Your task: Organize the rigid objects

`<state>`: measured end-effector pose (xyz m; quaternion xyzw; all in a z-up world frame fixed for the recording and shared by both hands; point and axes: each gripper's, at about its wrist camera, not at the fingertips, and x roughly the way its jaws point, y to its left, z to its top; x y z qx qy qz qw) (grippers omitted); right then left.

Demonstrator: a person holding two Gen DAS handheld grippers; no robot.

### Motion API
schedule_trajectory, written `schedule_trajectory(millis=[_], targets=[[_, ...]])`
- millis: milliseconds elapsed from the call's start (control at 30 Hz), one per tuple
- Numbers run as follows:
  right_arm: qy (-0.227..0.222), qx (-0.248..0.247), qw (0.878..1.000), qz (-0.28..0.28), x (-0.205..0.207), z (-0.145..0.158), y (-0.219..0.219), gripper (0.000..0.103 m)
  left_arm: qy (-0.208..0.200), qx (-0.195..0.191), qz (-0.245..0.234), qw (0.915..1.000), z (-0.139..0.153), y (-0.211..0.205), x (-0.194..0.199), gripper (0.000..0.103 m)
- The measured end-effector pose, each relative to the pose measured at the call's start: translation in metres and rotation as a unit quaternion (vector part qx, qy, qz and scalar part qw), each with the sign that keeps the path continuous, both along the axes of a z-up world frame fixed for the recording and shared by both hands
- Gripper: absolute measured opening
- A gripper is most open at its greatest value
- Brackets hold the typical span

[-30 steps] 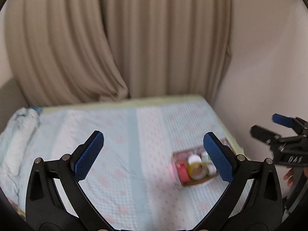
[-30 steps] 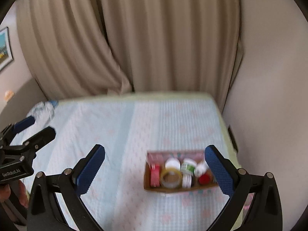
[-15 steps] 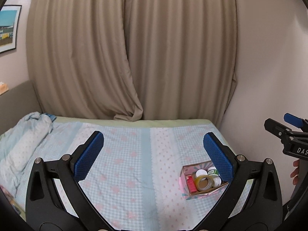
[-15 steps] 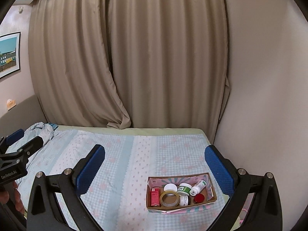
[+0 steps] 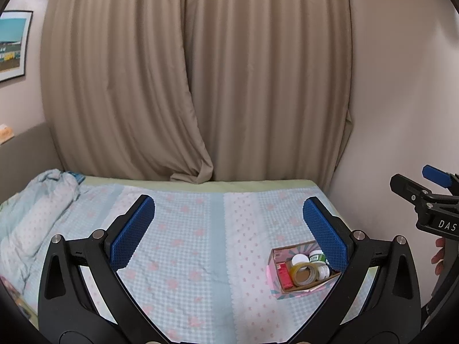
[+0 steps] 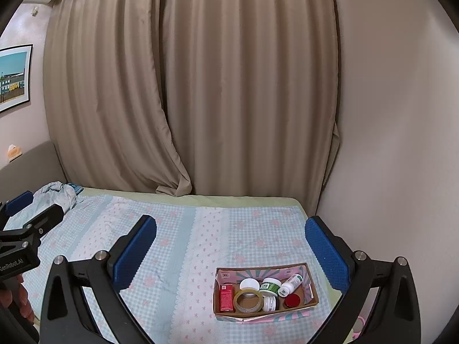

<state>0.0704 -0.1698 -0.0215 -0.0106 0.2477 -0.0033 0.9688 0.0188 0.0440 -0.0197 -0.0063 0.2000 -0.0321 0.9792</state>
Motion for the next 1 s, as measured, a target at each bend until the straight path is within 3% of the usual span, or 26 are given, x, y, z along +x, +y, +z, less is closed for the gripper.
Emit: schedule_trajectory(millis=[1000], targets=[[-0.012, 0.014, 1.000, -0.002, -0.004, -0.003, -0.007, 0.103, -0.003, 0.004, -0.006, 1.0000, -0.005, -0.012, -0.001, 0.103]])
